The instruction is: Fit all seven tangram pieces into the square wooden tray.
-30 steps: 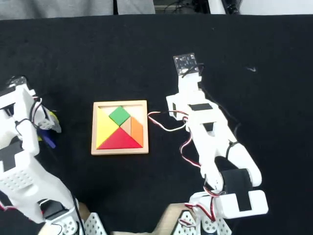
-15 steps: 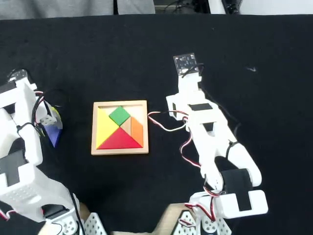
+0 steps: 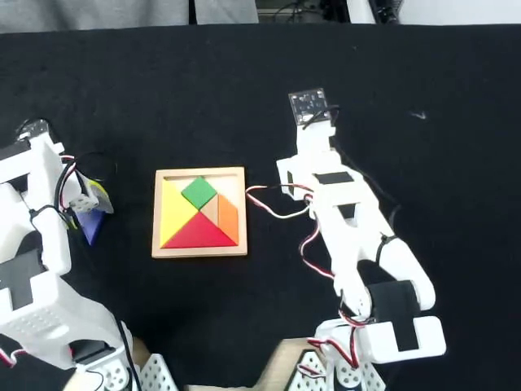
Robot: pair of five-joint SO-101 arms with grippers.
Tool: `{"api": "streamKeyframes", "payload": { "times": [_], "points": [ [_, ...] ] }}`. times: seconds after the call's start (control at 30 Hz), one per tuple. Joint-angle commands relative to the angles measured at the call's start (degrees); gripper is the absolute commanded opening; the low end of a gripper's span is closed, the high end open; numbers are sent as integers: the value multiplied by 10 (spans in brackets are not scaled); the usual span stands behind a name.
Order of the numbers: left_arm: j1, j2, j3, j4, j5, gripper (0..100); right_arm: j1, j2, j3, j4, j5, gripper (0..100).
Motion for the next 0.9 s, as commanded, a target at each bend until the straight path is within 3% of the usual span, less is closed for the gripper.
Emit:
{"api": "streamKeyframes", "payload": {
  "times": [0.0,0.37,0.7,0.87],
  "points": [
    [-15,-29,10,-42,4,267,-7,-10,-13,-7,4,18],
    [-19,-4,32,-74,3,267,-8,-10,-13,-7,4,18],
    [-22,77,-30,-69,3,263,-8,-10,-13,-7,4,18],
    [-19,77,-32,-73,3,150,-8,-10,-13,-7,4,18]
  ]
}}
